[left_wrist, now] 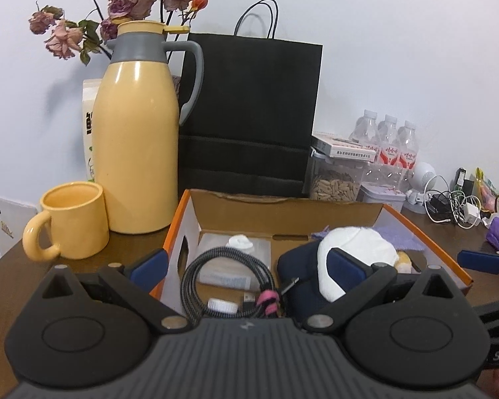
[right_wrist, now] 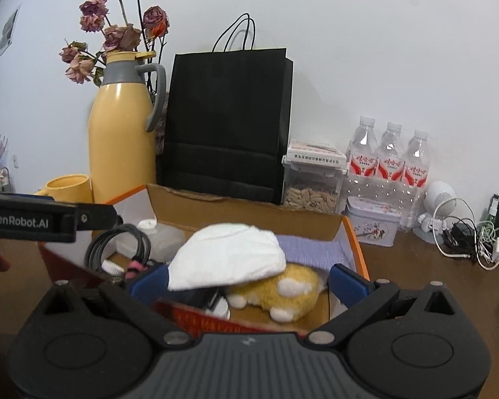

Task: Organize objects
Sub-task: 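Withdraw both grippers and move the right gripper onto the red rose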

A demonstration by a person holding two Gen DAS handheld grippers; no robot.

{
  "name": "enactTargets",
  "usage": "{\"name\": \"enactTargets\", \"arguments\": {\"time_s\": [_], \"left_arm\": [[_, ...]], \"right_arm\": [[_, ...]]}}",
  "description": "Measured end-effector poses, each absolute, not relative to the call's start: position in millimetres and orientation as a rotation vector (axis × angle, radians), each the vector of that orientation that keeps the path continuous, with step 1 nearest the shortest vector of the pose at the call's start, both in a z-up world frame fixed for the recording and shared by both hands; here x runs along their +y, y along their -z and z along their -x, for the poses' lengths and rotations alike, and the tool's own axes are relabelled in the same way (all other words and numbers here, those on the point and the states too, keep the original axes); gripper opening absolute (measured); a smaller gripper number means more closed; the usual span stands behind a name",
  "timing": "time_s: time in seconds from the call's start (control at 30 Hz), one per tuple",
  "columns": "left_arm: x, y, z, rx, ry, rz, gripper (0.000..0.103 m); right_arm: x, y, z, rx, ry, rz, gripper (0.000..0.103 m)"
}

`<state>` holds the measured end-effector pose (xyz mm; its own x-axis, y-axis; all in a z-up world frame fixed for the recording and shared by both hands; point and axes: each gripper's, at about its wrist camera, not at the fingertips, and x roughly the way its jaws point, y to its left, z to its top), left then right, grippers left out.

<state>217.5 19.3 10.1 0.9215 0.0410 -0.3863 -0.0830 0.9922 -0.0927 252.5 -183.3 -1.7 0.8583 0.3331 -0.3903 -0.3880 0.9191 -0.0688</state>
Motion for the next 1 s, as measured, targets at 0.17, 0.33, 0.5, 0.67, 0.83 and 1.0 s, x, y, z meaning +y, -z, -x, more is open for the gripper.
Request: {"name": "enactTargets", "arguments": {"time_s": [0.17,0.33,0.5,0.67,0.83,1.0], "left_arm": [[19,-4,-207,0.421,-0.072,0.114,0.103],[20,2,-195,0.445,-0.084,0.126,0.103],[20,6,-184,0.464,-0.098,0.134,0.103],[19,10,-173,0.478,-0.111,0.140,0.103],[18,12,-162,0.497,-0.116,0.153,0.103],[13,11,-152,0.514,-0.102,0.157,0.103]], "right_arm": [[-188,11,-235,0.409,-0.377,0.155,0.103],[-196,24,-219,0.456,-0.369,0.157,0.103],[-202,37,-210,0.515,-0.364,0.153,0.103],[-204,44,-212,0.555,-0.359,0.136,0.100],[-203,49,-218,0.586,-0.366,0.127,0.088],[-205,49,-217,0.593,-0.402,0.101,0.044]]}}
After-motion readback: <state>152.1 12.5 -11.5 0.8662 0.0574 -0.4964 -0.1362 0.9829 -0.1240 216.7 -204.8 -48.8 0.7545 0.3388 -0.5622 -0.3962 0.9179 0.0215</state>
